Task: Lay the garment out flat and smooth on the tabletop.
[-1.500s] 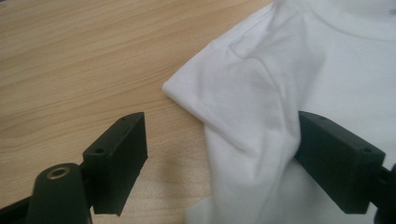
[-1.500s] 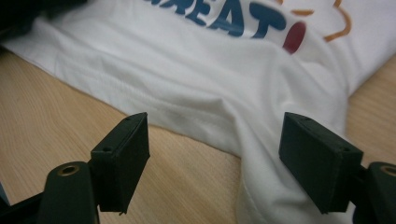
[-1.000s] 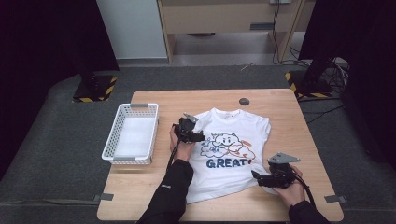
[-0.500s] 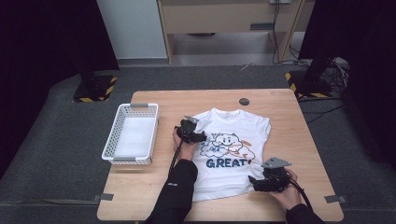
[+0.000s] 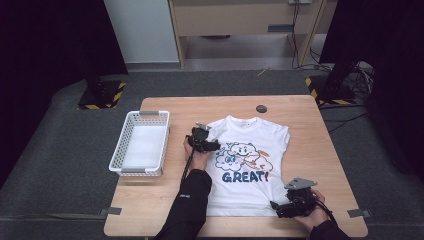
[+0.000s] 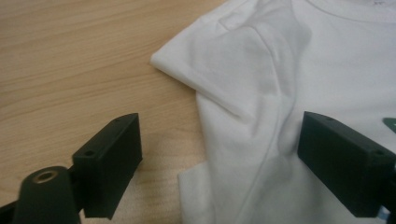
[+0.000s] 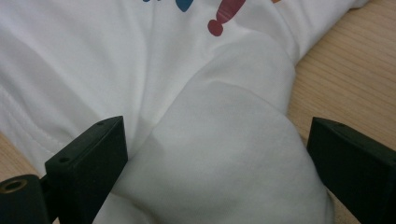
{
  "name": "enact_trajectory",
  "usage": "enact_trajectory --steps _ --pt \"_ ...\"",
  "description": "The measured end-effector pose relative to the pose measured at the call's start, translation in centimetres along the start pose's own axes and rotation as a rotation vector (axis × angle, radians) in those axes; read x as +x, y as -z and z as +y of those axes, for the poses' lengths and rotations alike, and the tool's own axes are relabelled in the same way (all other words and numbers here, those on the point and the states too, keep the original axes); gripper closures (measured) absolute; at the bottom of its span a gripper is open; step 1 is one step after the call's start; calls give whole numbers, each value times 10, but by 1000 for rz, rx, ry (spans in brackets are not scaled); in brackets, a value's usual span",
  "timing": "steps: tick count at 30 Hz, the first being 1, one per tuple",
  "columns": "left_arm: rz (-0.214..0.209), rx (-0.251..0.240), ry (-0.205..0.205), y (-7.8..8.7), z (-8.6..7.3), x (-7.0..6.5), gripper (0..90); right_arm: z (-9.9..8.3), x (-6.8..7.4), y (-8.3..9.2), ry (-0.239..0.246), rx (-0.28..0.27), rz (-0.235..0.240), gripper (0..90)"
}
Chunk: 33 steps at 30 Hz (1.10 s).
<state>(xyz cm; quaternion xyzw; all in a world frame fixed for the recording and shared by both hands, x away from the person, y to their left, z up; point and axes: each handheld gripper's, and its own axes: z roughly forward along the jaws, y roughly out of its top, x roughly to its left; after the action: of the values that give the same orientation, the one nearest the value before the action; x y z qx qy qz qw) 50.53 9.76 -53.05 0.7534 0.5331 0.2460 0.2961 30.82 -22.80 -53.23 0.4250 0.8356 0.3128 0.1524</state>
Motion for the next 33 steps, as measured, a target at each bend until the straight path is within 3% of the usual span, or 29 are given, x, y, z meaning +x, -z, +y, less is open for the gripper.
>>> enact_trajectory --steps 2,4,10,14,20,21,22,23,27,31,33 --pt "10 19 -29 5 1 0 142 2 -1 2 -3 -2 4 61" --pt "0 7 -37 12 2 3 131 4 -2 4 -4 -21 1 59" --pt "-23 -98 -7 39 7 20 152 18 -1 4 -22 -98 -3 50" --pt "-33 -126 13 45 10 27 192 30 4 -3 -49 -131 29 58" --pt "-40 -128 43 34 12 29 233 35 12 -16 -25 -101 33 68" --pt "-50 -126 71 26 10 29 239 34 15 -21 -15 -83 37 72" --pt "-50 -126 71 26 10 29 243 34 17 -23 -15 -77 38 75" --pt "-60 -99 92 18 10 29 243 33 18 -25 -6 -69 38 75" --pt "-61 -92 111 7 11 25 253 31 22 -28 26 -53 20 79" --pt "-46 -89 87 2 12 19 254 28 22 -27 23 -58 20 82" --pt "-42 -86 85 0 13 18 254 26 24 -26 46 -54 9 76"
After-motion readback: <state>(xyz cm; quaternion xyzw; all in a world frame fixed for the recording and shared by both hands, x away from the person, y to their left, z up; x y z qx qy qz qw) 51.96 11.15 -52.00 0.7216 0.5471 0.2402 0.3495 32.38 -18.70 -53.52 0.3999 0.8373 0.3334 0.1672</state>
